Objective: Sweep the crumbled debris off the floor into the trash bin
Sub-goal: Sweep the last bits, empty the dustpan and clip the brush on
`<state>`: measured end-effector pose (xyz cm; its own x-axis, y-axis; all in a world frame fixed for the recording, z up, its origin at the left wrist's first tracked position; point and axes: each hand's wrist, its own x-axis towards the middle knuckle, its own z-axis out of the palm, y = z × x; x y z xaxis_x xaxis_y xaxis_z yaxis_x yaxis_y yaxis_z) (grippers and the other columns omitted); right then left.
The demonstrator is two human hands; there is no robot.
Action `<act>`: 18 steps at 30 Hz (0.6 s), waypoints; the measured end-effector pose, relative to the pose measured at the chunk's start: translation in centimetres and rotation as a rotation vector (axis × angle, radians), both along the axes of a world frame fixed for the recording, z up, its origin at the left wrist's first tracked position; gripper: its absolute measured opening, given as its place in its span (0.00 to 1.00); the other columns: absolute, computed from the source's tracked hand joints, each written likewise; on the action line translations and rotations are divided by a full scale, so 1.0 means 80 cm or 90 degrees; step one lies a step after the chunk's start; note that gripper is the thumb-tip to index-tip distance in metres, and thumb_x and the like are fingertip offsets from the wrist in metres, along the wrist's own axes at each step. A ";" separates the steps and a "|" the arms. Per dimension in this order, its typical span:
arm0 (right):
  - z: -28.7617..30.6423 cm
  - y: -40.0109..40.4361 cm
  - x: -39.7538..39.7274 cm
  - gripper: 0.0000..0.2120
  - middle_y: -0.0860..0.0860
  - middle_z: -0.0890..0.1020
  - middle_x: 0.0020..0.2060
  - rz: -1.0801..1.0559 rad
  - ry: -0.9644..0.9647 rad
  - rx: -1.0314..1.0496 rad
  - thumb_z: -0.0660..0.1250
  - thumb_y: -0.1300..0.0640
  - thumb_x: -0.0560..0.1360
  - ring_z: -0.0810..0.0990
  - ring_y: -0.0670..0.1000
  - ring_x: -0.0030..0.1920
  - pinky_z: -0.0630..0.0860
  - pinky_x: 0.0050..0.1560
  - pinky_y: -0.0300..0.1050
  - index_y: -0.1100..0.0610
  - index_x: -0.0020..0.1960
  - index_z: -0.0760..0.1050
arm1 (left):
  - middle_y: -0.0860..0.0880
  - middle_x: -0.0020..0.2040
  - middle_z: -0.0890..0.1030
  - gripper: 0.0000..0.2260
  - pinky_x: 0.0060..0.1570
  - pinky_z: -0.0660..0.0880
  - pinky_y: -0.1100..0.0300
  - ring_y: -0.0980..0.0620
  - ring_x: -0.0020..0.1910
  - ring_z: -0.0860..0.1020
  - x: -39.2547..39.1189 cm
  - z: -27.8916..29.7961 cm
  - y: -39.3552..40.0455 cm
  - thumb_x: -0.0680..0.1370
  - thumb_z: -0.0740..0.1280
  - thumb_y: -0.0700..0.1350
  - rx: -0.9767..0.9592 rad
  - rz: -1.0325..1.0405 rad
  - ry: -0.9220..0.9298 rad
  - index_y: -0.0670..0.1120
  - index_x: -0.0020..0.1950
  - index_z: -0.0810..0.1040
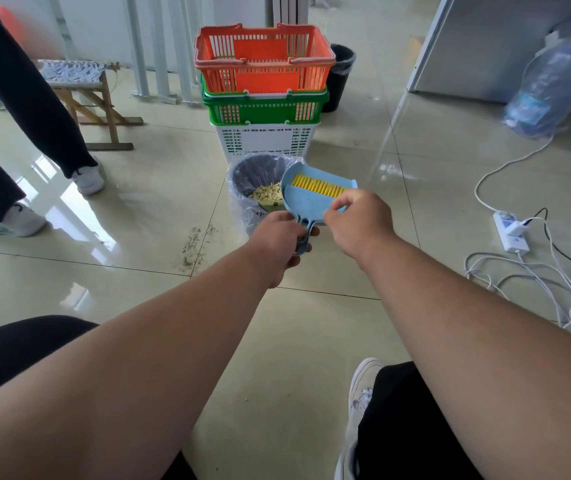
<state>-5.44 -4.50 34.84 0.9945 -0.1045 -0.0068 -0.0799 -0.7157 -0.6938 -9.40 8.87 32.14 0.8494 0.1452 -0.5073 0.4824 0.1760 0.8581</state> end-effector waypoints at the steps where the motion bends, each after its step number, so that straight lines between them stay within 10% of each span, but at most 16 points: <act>1: -0.007 -0.002 0.003 0.07 0.51 0.82 0.49 -0.032 0.024 0.031 0.70 0.54 0.73 0.83 0.56 0.45 0.82 0.46 0.46 0.49 0.51 0.81 | 0.47 0.52 0.89 0.18 0.41 0.73 0.55 0.50 0.40 0.80 0.000 -0.007 0.001 0.83 0.62 0.36 0.008 0.001 0.003 0.50 0.70 0.73; 7: -0.060 -0.006 0.008 0.26 0.50 0.78 0.59 -0.072 0.142 0.131 0.66 0.51 0.74 0.84 0.57 0.51 0.84 0.51 0.52 0.42 0.72 0.71 | 0.47 0.54 0.89 0.26 0.41 0.74 0.54 0.47 0.44 0.81 -0.003 -0.061 0.012 0.84 0.64 0.35 -0.031 -0.051 0.031 0.58 0.77 0.68; 18: -0.207 -0.025 0.024 0.24 0.51 0.79 0.53 -0.028 0.222 0.102 0.67 0.61 0.77 0.79 0.53 0.43 0.74 0.40 0.40 0.44 0.70 0.74 | 0.45 0.51 0.86 0.13 0.42 0.76 0.54 0.47 0.41 0.80 0.034 -0.185 0.032 0.81 0.70 0.55 0.144 -0.116 0.188 0.47 0.56 0.83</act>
<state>-3.50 -6.51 18.30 0.9242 -0.1176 -0.3633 -0.3591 -0.5913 -0.7221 -6.66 11.45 17.32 0.6940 0.1415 -0.7059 0.7197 -0.1117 0.6852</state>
